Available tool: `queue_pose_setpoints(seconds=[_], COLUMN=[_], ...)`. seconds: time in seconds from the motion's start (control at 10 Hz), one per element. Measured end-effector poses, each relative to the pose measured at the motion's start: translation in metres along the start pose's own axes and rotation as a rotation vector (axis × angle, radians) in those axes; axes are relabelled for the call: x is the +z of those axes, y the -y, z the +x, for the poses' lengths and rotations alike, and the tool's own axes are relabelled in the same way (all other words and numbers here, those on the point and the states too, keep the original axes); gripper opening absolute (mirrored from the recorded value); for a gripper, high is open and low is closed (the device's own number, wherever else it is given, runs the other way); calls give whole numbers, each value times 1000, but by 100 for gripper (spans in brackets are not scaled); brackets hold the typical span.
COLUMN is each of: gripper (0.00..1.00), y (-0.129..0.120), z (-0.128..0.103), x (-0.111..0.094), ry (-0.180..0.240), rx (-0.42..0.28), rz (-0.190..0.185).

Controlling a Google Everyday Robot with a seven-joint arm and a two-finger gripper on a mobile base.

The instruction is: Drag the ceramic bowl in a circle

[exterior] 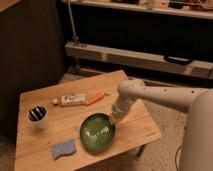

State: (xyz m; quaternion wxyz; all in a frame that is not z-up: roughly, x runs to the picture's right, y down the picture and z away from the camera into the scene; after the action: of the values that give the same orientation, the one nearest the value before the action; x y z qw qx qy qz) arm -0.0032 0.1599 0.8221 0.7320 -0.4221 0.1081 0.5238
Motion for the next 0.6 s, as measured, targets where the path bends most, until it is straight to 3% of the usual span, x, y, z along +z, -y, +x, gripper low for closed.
queue_pose_setpoints(seconds=[0.1,0.4,0.6], gripper=[20,20,20], y=[-2,30,56], z=[-19,-64,-61], x=[2,4,11], ry=[-12,-46,-68], rx=[4,70,122], rz=[-2,-34,-47])
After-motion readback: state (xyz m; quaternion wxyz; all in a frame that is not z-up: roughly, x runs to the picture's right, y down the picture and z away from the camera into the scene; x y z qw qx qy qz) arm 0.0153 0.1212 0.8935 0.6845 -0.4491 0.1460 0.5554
